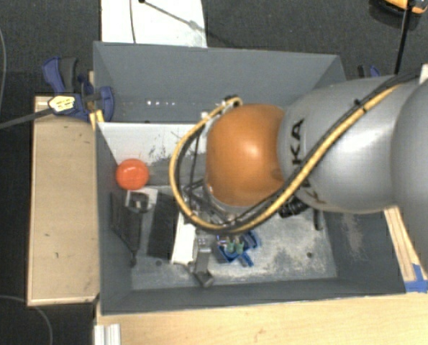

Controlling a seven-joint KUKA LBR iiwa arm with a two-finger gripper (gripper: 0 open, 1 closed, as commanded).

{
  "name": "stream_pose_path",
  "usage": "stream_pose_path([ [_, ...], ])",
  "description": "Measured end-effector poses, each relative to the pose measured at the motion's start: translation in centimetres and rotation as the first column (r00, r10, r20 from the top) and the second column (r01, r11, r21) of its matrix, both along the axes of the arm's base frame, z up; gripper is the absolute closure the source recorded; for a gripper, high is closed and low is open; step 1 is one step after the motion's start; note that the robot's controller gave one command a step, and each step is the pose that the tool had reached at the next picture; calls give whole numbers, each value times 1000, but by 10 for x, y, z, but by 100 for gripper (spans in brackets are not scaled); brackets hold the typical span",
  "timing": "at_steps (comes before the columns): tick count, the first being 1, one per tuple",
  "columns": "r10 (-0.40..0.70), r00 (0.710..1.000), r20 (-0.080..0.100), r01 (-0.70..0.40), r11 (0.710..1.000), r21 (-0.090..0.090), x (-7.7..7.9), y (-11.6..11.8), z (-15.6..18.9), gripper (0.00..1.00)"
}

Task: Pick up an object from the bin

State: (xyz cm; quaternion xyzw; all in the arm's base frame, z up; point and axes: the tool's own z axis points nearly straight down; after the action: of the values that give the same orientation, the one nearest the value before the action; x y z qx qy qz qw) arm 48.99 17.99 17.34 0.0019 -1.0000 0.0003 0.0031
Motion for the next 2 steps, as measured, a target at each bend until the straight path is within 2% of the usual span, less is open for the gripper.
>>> stream_pose_path([
  [1,-6,1000,8,6,1000,2,2,-1,5,0],
  [2,95,995,8,-95,995,2,5,-63,-65,0],
])
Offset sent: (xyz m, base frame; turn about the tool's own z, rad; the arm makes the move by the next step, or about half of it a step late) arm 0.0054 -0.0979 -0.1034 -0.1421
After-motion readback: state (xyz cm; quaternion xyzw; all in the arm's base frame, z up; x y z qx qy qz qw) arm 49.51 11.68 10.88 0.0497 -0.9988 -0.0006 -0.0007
